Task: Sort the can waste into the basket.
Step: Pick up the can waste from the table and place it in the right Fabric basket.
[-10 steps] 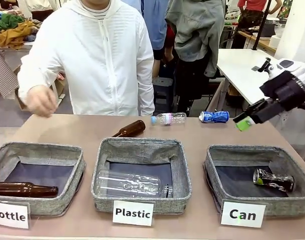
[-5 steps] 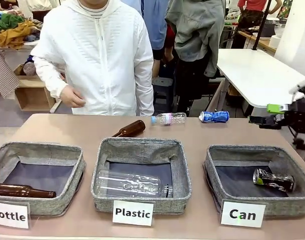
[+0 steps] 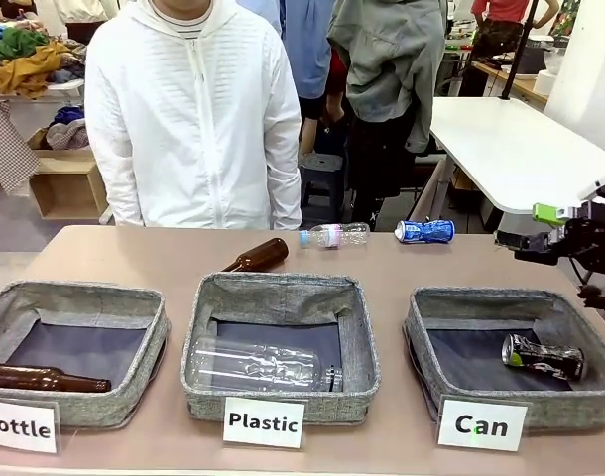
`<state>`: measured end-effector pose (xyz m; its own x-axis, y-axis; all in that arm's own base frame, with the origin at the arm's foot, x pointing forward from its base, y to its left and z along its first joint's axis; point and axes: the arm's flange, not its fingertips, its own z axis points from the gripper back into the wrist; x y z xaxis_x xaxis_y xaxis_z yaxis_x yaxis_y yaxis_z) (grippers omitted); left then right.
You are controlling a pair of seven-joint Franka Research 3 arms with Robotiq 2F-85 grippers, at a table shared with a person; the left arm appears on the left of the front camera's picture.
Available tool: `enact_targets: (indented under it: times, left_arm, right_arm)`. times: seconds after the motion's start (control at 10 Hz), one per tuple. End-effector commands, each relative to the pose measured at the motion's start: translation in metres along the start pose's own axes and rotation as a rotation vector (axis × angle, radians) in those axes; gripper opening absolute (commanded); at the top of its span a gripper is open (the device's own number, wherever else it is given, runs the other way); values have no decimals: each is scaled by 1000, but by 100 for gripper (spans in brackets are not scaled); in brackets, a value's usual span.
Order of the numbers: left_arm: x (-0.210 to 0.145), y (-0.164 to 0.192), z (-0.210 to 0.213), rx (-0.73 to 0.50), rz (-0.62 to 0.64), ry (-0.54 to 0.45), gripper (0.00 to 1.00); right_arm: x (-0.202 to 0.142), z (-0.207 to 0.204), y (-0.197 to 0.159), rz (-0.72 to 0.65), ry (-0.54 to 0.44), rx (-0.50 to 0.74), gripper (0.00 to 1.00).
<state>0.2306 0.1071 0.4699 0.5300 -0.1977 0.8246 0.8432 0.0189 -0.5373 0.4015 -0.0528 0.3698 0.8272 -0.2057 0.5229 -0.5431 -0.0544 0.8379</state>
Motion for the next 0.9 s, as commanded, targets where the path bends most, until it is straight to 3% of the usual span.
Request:
enact_targets:
  times: [0.0, 0.8]
  left_arm:
    - [1, -3, 1, 6, -10, -2, 100]
    - [1, -3, 1, 6, -10, -2, 100]
  right_arm:
    - [0, 5, 3, 25, 21, -6, 100]
    - [0, 5, 3, 25, 21, -6, 100]
